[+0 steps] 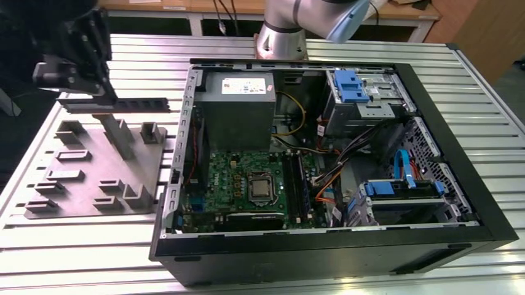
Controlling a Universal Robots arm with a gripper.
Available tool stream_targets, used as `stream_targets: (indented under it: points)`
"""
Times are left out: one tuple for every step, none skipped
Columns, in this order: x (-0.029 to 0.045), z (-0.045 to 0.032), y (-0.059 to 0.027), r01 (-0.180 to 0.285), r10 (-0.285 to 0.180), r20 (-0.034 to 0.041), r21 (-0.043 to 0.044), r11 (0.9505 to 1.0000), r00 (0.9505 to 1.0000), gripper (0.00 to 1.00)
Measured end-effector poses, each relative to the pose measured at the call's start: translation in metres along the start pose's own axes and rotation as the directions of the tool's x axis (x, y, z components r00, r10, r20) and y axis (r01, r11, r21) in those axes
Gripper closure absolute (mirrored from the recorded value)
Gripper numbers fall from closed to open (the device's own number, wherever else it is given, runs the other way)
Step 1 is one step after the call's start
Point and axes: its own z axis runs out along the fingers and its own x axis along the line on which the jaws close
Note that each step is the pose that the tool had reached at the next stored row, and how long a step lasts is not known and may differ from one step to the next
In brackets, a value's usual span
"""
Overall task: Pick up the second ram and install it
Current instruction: 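Pick up the second ram and move it above second insertion slot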
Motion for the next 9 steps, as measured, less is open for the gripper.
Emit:
stream_targets:
  points:
    - [0.0, 0.0001, -0.0045, 0.0, 0.0, 0.0, -0.0003, 1.0, 1.0, 0.88]
    - [0.0, 0.0002, -0.009, 0.0, 0.0, 0.0, -0.0008, 1.0, 1.0, 0.88]
    - [0.0, 0.0003, -0.0139, 0.0, 0.0, -0.0001, -0.0013, 1.0, 1.0, 0.88]
    - [0.0, 0.0005, -0.0184, 0.0, 0.0, -0.0001, -0.0017, 1.0, 1.0, 0.88]
    - [0.0, 0.0007, -0.0229, 0.0, 0.0, 0.0, -0.002, 1.0, 1.0, 0.88]
    - [0.0, 0.0008, -0.0274, 0.0, 0.0, 0.0001, -0.0023, 1.0, 1.0, 0.88]
    - [0.0, 0.0009, -0.032, 0.0, 0.0, 0.0, -0.0028, 1.0, 1.0, 0.88]
    - [0.0, 0.0009, -0.0364, 0.0, 0.0, -0.0001, -0.0032, 1.0, 1.0, 0.88]
    - [0.0, 0.001, -0.0409, 0.0, 0.0, -0.0001, -0.0035, 1.0, 1.0, 0.88]
